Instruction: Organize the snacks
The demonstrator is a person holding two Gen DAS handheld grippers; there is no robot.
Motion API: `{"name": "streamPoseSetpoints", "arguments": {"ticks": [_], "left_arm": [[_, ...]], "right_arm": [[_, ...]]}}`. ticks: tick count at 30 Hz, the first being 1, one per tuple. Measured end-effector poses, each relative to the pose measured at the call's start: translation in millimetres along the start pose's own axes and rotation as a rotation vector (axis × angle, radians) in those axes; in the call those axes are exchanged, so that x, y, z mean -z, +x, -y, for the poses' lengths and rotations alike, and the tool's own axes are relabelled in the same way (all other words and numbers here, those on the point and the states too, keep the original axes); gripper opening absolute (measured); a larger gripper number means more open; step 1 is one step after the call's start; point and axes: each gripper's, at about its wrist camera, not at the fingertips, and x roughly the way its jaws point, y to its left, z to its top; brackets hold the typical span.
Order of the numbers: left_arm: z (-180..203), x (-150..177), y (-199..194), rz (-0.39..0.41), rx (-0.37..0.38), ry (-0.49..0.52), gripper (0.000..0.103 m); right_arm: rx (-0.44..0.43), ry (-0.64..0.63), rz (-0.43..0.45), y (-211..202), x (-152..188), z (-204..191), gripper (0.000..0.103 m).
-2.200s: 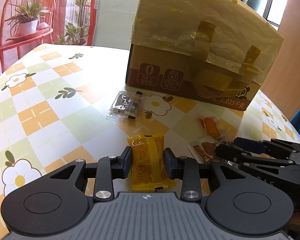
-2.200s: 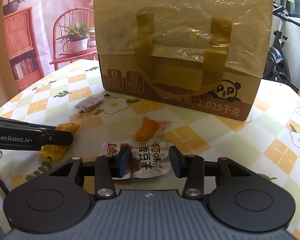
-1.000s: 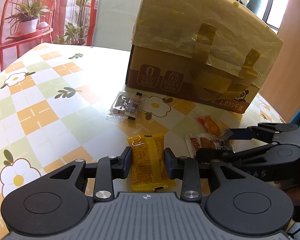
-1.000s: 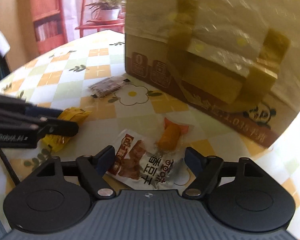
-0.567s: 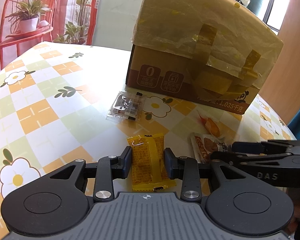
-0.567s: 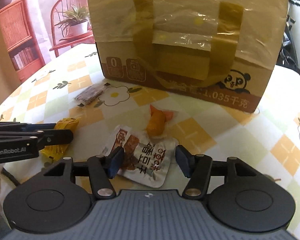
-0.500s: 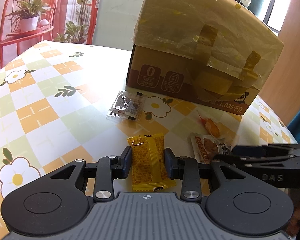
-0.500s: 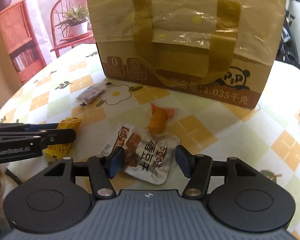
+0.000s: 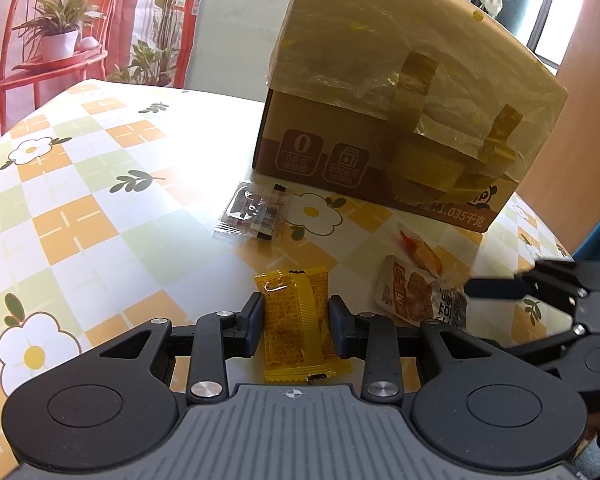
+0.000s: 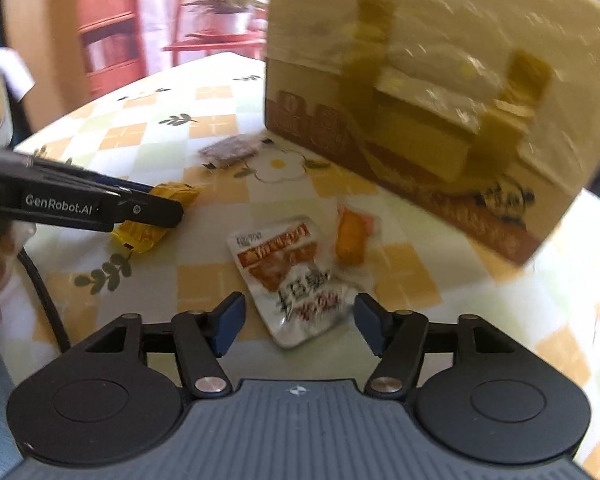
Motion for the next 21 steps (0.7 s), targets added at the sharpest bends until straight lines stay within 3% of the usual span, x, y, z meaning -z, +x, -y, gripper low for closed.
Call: {"name": "streamPoseSetpoints", "arguments": {"ticks": [4,9,16,21], "left_arm": [[1,0,0,0.001,-0.003,0.003,0.036],[2,0,0,0.002,-0.005,0.007,0.036],[1,0,0,0.001,-0.002,0.003,0.036],[1,0,0,0.0,-0.003,0.0,0.036]], "right_arm": [[-0.036,-0.03,0.013,12,-7,9,0.074],[-0.092,0.07,0.015,24,-12,28,0.078],[0.017,0.17,0.019,13,-2,16,0.078],[0.015,0.177,0.0,8,-1,12,0.078]]}}
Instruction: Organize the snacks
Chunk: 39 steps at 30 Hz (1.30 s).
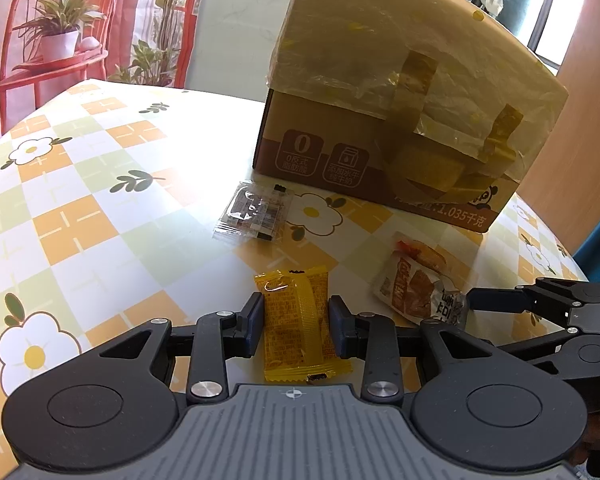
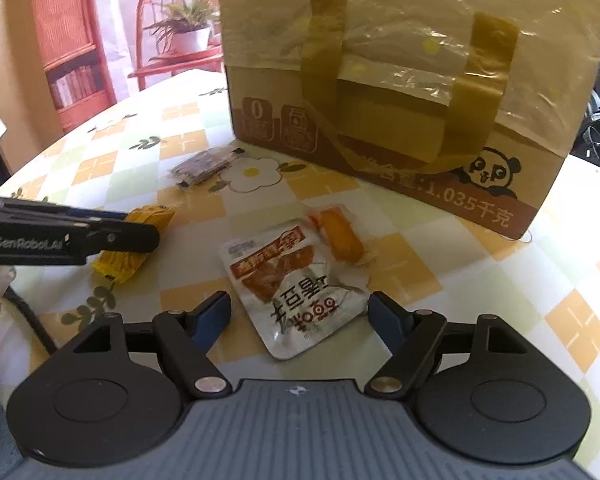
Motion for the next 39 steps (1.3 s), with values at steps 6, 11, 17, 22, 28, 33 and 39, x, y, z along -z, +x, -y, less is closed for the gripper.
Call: {"name": "streamPoseSetpoints", "arguments": {"ticks": [6,11,17,22,28,33,39], "left_arm": [[1,0,0,0.001,0.0,0.002,0.036],[1,1,0,0.003,-0.001,0.004,0.036],[1,0,0,0.003,-0.002,0.006,0.036],[2,0,0,0.002,-0.003,0.007,0.036],[1,0,0,0.001,-0.003,0.005,0.036],[1,0,0,0.001,-0.004,0.006,0.036],[1,1,0,0.002,-0.002,0.005,0.036]], "right_arm": [[-0.041,-0.048,-0.034,6,-9,-2,0.079],[-0.077,-0.097,-0.038,13,-15,-1,0.08],[-0.105,-0.12,-0.036,21,-20,1,0.082],[-0.093,-0.104,-0.013,15,-13,-4,0.068],[-0.099,-0.11,0.01,7,-6,-14,0.059],[-0.109,-0.105,-0.002,12,-11,-17,0.065],[-0.122,-0.106,0.006,19,-17,-19,0.064]]}}
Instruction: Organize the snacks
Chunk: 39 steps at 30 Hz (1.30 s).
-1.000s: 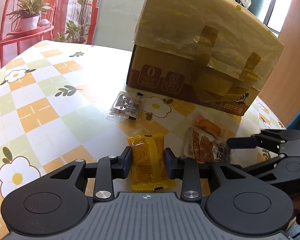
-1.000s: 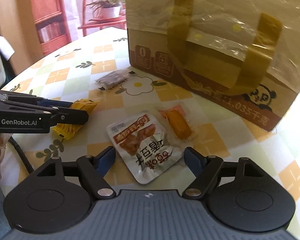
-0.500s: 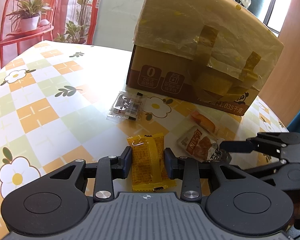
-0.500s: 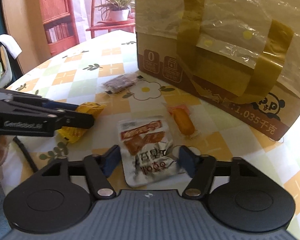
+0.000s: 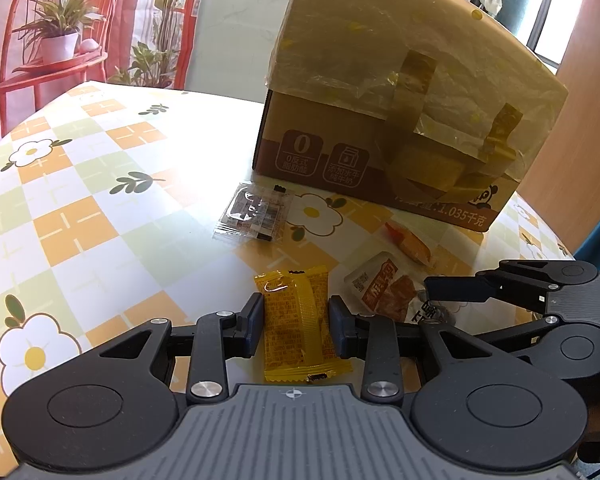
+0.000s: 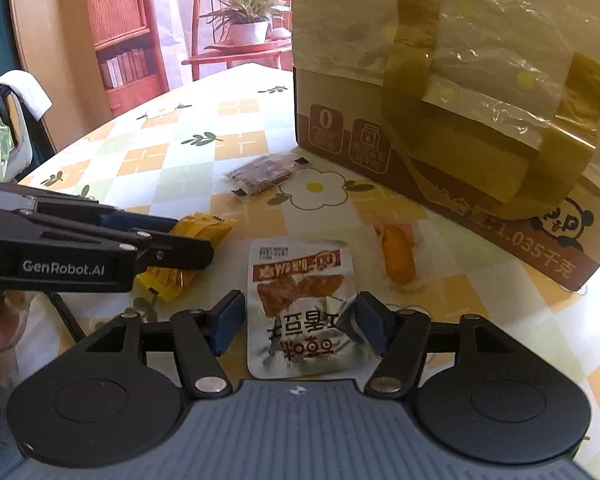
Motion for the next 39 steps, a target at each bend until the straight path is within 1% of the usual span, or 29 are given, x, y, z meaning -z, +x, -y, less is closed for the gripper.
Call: {"name": "streamPoseSetpoints", "arguments": {"ticks": [3,4,5,6,12,13,14,15,23,24,29,32,36,39], "left_arm": [[-1,0,0,0.0,0.004,-0.005,0.036],[-2,0,0,0.001,0.006,-0.008,0.036],[-2,0,0,0.002,0.007,-0.01,0.036],[-2,0,0,0.002,0.006,-0.01,0.036],[-2,0,-1,0.003,-0.001,-0.007,0.036],[-2,0,-2,0.003,-0.002,-0.008,0.036],[-2,0,-1,0.004,-0.003,-0.009,0.036],[-2,0,-2,0.004,-0.003,-0.009,0.036],[-1,1,-1,0.003,-0.001,-0.003,0.036],[-1,1,-1,0.003,0.0,-0.003,0.036],[-1,1,-1,0.003,0.008,-0.003,0.036],[-1,2,-2,0.005,0.019,-0.004,0.036],[-1,2,-3,0.008,0.024,0.002,0.036],[-2,2,-3,0.006,0.026,-0.002,0.036]], "right_arm": [[0.0,-0.002,0.014,-2,2,-2,0.055],[0.006,-0.008,0.025,-4,4,-4,0.053],[0.018,-0.01,0.042,-7,5,-6,0.046],[0.026,-0.008,0.065,-11,6,-7,0.032],[0.041,0.057,0.094,-18,10,-1,0.03],[0.045,0.063,0.101,-19,10,-1,0.029],[0.048,0.069,0.113,-21,11,-1,0.024],[0.048,0.077,0.128,-24,11,-1,0.023],[0.063,0.092,0.151,-29,10,2,0.02],[0.064,0.091,0.157,-30,10,2,0.01],[0.087,0.055,0.188,-39,6,-4,0.01],[0.092,0.007,0.197,-42,3,-11,0.008],[0.122,-0.083,0.217,-44,0,-25,0.005],[0.138,-0.129,0.212,-43,-3,-30,0.004]]}}
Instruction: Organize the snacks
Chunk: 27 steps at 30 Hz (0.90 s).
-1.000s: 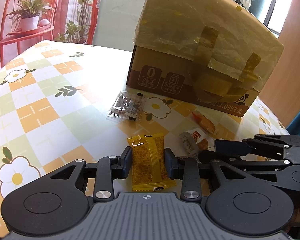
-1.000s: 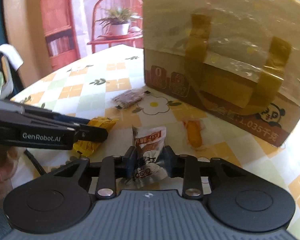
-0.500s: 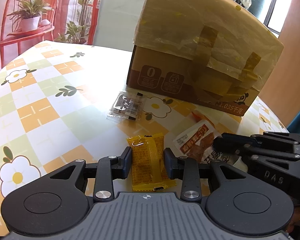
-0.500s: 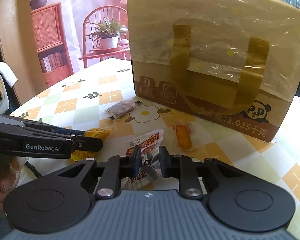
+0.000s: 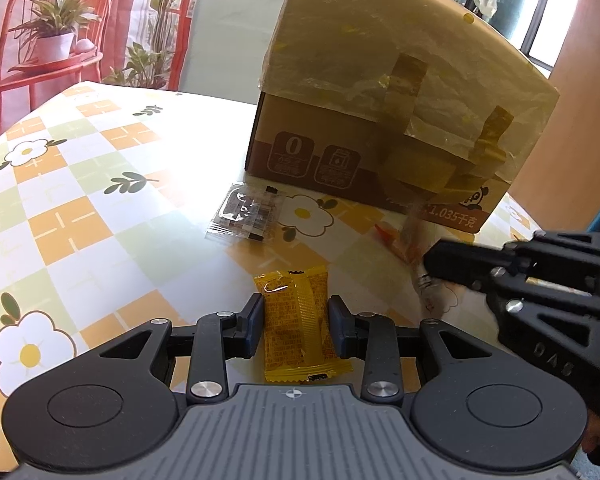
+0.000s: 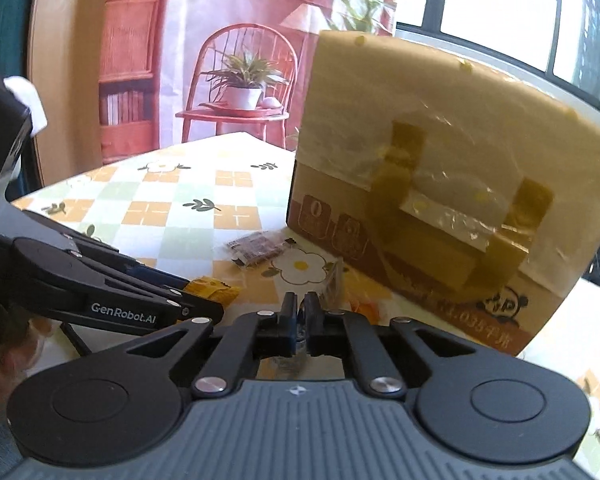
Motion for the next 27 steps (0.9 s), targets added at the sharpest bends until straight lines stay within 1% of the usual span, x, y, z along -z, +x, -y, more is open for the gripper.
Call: {"name": "streamPoseSetpoints", "arguments": {"ticks": [3,7,8,9,10,11,13,15,16,19,20,22,24,27], "left_arm": [[0,0,0,-0.002,-0.001,0.0,0.036],[-1,0,1,-0.005,-0.002,-0.003,0.036],[-1,0,1,-0.005,-0.003,-0.002,0.036],[-1,0,1,-0.004,-0.004,-0.002,0.036],[0,0,1,-0.004,-0.005,-0.001,0.036],[0,0,1,-0.004,-0.005,-0.001,0.036],[0,1,1,-0.003,-0.007,-0.002,0.036],[-1,0,0,-0.001,-0.027,-0.002,0.036],[-2,0,0,0.003,-0.031,-0.01,0.036],[-8,-3,-3,0.017,-0.042,-0.036,0.036],[-9,-3,-3,0.019,-0.045,-0.041,0.036],[-10,-3,-3,0.017,-0.046,-0.047,0.036],[-11,-3,-2,0.014,-0.045,-0.045,0.036],[-12,-4,-1,0.012,-0.045,-0.048,0.036]], "right_arm": [[-0.023,0.013,-0.031,8,3,0,0.004],[-0.005,0.043,-0.06,12,11,3,0.005],[0.001,0.06,-0.058,12,12,6,0.01],[0.007,0.075,-0.058,11,13,8,0.02],[0.003,0.089,-0.066,11,13,10,0.025],[-0.011,0.107,-0.075,12,14,13,0.029],[-0.027,0.137,-0.086,15,15,16,0.031],[-0.04,0.165,-0.104,20,14,18,0.048],[-0.048,0.177,-0.111,22,14,18,0.051],[-0.058,0.188,-0.133,29,13,16,0.055],[-0.055,0.186,-0.145,32,12,14,0.058],[-0.051,0.176,-0.163,37,12,10,0.06],[-0.022,0.162,-0.186,44,12,7,0.065],[-0.015,0.21,-0.187,48,14,12,0.065]]}}
